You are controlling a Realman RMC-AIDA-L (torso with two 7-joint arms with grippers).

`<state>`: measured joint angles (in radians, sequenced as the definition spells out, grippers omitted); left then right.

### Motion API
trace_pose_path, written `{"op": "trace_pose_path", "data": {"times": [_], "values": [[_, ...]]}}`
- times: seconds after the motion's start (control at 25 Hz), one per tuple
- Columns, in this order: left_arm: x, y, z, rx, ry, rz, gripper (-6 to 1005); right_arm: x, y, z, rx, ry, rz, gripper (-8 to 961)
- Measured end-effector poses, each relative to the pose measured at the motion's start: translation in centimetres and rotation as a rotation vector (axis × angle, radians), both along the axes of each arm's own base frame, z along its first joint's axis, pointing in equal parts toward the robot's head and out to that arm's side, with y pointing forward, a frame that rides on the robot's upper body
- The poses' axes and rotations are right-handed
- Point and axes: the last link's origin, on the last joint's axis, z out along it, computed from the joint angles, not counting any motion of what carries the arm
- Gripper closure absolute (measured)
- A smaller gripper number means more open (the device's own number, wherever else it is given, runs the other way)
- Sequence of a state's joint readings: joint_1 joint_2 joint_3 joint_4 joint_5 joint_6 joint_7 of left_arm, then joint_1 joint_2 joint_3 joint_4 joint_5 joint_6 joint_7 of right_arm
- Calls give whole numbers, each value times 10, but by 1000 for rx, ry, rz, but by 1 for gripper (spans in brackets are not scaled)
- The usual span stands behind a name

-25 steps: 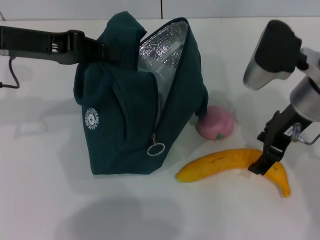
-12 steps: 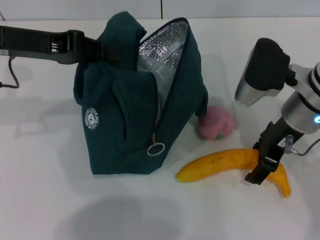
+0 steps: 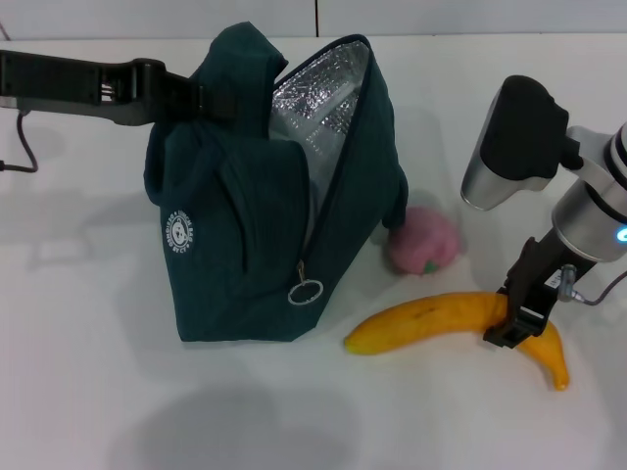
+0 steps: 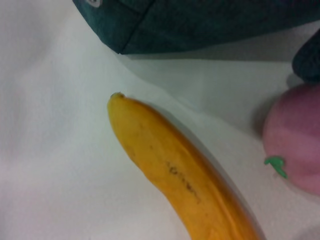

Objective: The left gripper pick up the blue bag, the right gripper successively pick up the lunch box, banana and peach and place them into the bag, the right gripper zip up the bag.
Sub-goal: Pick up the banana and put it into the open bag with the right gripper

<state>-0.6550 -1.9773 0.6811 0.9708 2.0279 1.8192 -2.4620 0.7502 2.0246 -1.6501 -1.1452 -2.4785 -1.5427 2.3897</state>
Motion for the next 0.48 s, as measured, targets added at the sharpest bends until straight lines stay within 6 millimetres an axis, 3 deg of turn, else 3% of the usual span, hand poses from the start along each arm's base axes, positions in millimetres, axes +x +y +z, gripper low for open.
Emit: {"op": "trace_pose_path", "data": {"times": [0.4, 0.48], "values": [[0, 0, 0, 0, 1, 1, 968, -8, -6, 13, -46, 4, 34, 498], [-1, 0, 0, 0, 1, 1, 968, -11, -12, 28, -78, 34, 52, 497]]}}
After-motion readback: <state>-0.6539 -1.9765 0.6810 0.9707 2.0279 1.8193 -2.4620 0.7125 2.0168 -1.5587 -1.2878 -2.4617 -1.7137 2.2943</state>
